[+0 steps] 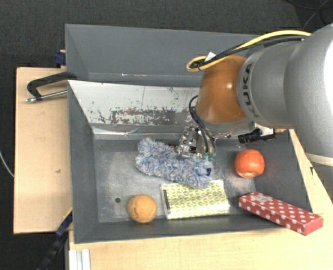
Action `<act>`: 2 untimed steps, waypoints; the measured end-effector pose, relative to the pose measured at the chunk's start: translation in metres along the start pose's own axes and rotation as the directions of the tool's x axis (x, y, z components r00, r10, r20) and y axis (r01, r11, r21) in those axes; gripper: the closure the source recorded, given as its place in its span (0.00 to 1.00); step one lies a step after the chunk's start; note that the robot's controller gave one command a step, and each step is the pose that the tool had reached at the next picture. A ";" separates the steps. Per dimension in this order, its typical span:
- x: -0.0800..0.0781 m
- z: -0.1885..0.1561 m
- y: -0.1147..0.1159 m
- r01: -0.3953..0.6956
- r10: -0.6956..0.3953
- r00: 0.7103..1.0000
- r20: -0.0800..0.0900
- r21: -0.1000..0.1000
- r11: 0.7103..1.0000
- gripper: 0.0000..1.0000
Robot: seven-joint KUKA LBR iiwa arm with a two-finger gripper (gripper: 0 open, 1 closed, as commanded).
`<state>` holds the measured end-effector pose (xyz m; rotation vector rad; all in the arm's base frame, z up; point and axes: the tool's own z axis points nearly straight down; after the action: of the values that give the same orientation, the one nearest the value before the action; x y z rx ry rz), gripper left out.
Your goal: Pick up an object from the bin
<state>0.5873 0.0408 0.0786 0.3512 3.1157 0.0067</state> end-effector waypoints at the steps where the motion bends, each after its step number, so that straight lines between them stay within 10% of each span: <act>1: 0.001 -0.002 -0.001 -0.006 0.006 1.000 -0.001 0.000 1.000 1.00; 2: 0.001 -0.045 -0.009 -0.032 0.032 0.999 -0.001 0.003 0.999 1.00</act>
Offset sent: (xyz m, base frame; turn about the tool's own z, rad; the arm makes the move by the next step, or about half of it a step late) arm -0.0077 0.0036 -0.0086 -0.2927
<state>0.5841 0.0319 0.1237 0.4013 3.1109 0.0022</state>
